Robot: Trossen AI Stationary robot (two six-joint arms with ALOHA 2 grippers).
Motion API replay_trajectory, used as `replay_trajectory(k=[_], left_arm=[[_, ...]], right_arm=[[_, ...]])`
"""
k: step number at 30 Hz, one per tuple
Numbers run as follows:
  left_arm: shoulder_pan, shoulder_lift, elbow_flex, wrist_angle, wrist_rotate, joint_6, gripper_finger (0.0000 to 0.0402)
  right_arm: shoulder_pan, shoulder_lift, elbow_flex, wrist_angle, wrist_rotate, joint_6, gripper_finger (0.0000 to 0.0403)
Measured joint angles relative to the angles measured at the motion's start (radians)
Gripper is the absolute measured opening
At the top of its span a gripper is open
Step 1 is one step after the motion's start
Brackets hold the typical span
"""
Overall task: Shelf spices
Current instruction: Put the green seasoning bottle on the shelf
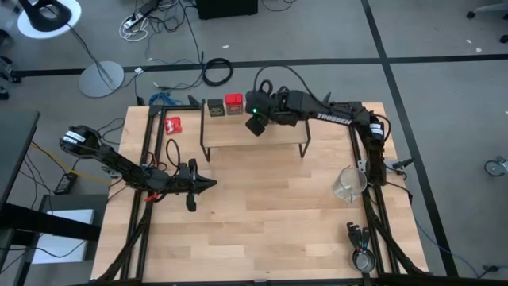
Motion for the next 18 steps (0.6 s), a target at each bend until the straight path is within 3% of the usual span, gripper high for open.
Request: replay_trajectory(k=[18], left_arm=[[0.000, 0.000, 0.000, -0.004, 0.000, 0.000, 0.0001]], right_arm=[[-0.163, -0.011, -0.001, 0.015, -0.057, -0.039, 0.0200]])
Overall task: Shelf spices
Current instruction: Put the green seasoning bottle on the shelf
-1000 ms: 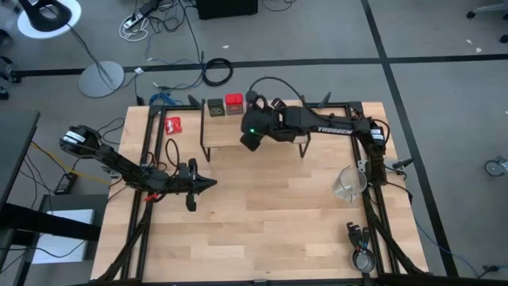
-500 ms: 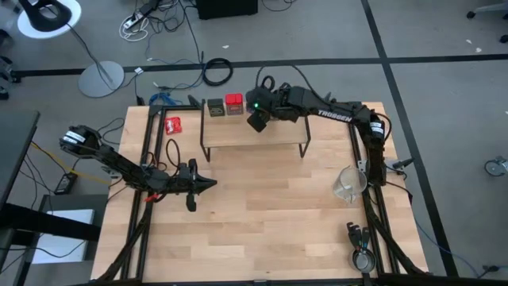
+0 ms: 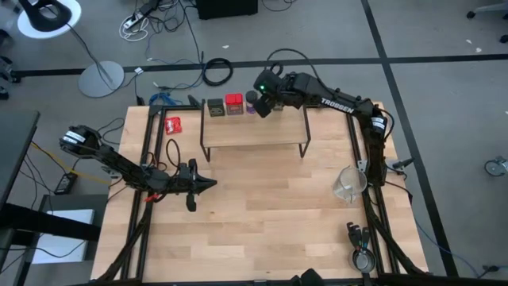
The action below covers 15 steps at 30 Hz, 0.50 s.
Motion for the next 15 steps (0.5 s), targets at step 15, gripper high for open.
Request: replay_trajectory(k=[15], left_arm=[[0.000, 0.000, 0.000, -0.009, 0.000, 0.000, 0.0001]], right_arm=[[0.037, -0.039, 0.000, 0.183, -0.055, -0.134, 0.0200]])
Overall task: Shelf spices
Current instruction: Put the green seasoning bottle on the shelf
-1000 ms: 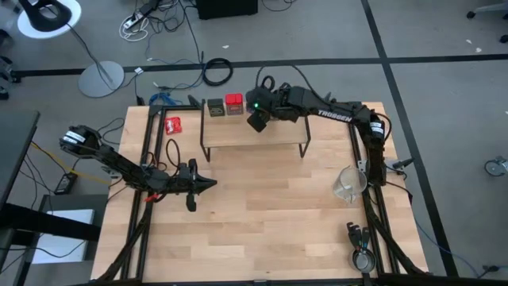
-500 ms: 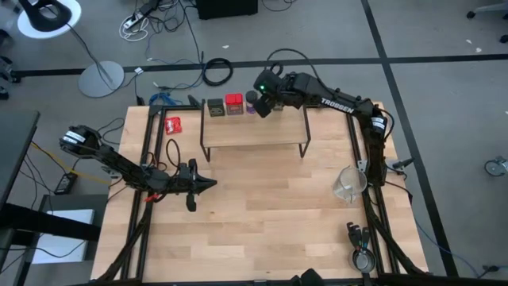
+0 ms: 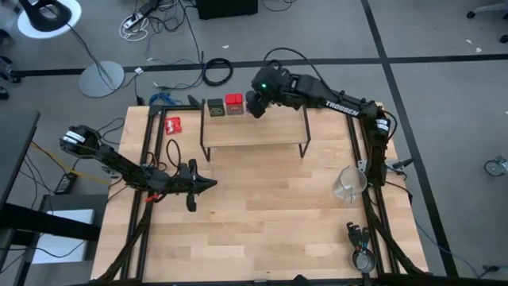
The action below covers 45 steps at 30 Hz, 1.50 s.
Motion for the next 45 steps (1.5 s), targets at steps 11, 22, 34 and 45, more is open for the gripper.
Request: replay_trajectory(k=[11, 22, 34, 45], left_arm=[[0.000, 0.000, 0.000, -0.018, 0.000, 0.000, 0.0001], [0.000, 0.000, 0.000, -0.018, 0.000, 0.000, 0.0001], [0.000, 0.000, 0.000, -0.011, 0.000, -0.004, 0.0001], [0.000, 0.000, 0.000, -0.007, 0.000, -0.011, 0.0001]], right_arm=[[0.036, -0.129, 0.000, 0.025, 0.172, -0.046, 0.0200], [0.151, -0.354, 0.000, 0.014, 0.297, -0.168, 0.0200], [0.322, -0.553, 0.000, -0.181, 0.549, -0.088, 0.0200], [0.446, -0.578, -0.068, -0.399, 0.693, 0.111, 0.0200]])
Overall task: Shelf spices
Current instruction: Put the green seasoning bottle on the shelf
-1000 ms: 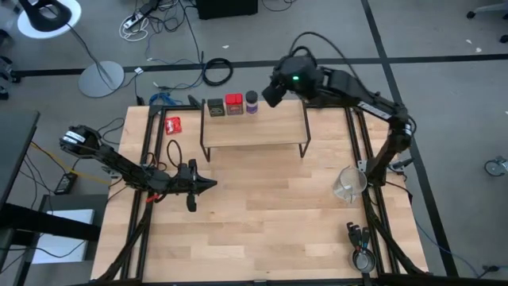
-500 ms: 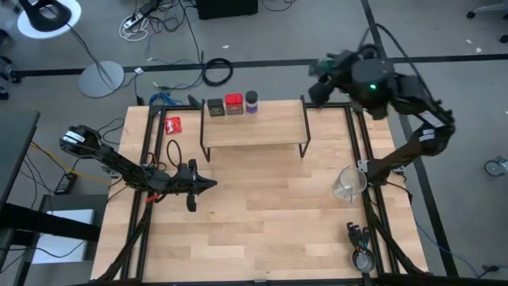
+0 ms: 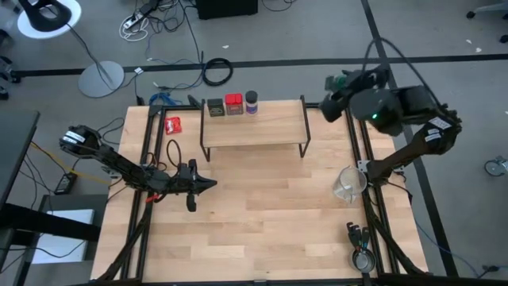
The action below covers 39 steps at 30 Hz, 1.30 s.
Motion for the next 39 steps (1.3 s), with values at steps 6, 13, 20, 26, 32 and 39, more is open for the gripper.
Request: replay_trajectory(k=[6, 13, 20, 26, 32, 39], left_arm=[[0.000, 0.000, 0.000, 0.007, 0.000, 0.000, 0.0001], [0.000, 0.000, 0.000, 0.006, 0.000, 0.001, 0.0001], [0.000, 0.000, 0.000, 0.008, 0.000, 0.000, 0.0001], [0.000, 0.000, 0.000, 0.022, 0.000, -0.001, 0.0001], [0.000, 0.000, 0.000, 0.024, 0.000, -0.014, 0.0001], [0.000, 0.000, 0.000, 0.029, 0.000, -0.014, 0.0001]], right_arm=[[0.037, -0.006, -0.129, 0.013, 0.020, 0.056, 0.0200], [0.081, -0.006, -0.318, 0.221, -0.016, -0.007, 0.0201], [0.078, -0.011, -0.465, 0.684, -0.205, -0.318, 0.0200], [-0.016, -0.012, -0.501, 0.837, -0.347, -0.381, 0.0200], [-0.198, -0.011, -0.502, 0.782, -0.560, -0.252, 0.0200], [-0.412, 0.006, -0.503, 0.734, -0.780, -0.171, 0.0200]])
